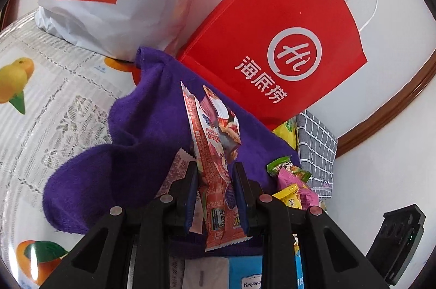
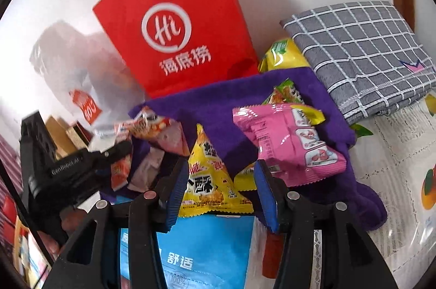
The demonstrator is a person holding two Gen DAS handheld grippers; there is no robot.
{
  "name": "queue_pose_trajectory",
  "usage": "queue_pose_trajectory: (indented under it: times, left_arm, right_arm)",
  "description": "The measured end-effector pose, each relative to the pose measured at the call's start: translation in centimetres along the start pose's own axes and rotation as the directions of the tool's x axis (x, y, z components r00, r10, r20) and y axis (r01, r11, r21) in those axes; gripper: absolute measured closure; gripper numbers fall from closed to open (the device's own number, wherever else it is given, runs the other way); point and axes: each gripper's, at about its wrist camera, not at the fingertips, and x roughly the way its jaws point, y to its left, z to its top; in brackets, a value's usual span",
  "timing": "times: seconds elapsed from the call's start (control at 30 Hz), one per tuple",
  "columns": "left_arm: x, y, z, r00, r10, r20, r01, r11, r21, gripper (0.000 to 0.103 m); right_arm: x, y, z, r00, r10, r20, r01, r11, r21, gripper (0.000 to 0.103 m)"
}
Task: Organize snacks
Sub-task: 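Lower both tools and open them to drop the snacks onto the towel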
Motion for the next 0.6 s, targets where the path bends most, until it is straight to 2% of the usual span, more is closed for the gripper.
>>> queue_pose_trajectory:
  times: [0.03,0.2,0.27,0.33,0.37,0.47,0.53,0.6]
  left_arm:
    - [0.0,0.0,0.0,1.0,0.005,0.0,-0.005,1.0,-0.003,0.078]
    - [-1.4,-0.1,0.2,0.999,-0.021,0.043,0.021,1.0,0.0,0.059]
    - [-2.0,-0.3,0.2,0.998,-0.021,0.057,0.021,1.0,0.012,0.055]
    - [-2.6,-0.4,0.0,0.998,-0.025,0.066,0.024,0.999,0.021,0.055]
    - [-2.7,-0.5,0.0,0.998,-0.027,0.065,0.026,0.999,0.024,0.055]
    - [-3.1,-0.5,-0.5,0.998,-0.032,0.053,0.03,0.999,0.03,0.055]
    - [-3.4,-0.5,-0.8,0.998,-0.037,0.049,0.035,0.999,0.038,0.055]
    - [-3.7,-0.7,-0.9,0.998,-0.033,0.05,0.031,0.998,0.049,0.055]
  right_arm:
    - [0.2,0.1,0.0,1.0,0.002,-0.01,-0.002,1.0,-0.007,0.053]
    - [0.8,0.6,-0.3,0.999,0.012,-0.038,-0.013,1.0,-0.016,0.054]
    - [0.8,0.6,-0.3,0.999,0.022,-0.036,-0.022,1.0,-0.017,0.063]
    - [1.0,0.7,-0.4,0.999,0.037,-0.039,-0.038,0.999,-0.012,0.071]
    - [1.1,0.8,-0.4,0.998,0.036,-0.043,-0.037,0.999,-0.012,0.072]
    - [1.5,1.2,-0.6,0.999,-0.038,-0.037,0.037,0.999,-0.04,0.072]
    - [1.4,1.0,-0.5,0.996,-0.089,-0.021,0.088,0.995,-0.036,0.079]
    - [1.0,0.5,-0.3,0.995,-0.094,-0.014,0.094,0.996,-0.006,0.08]
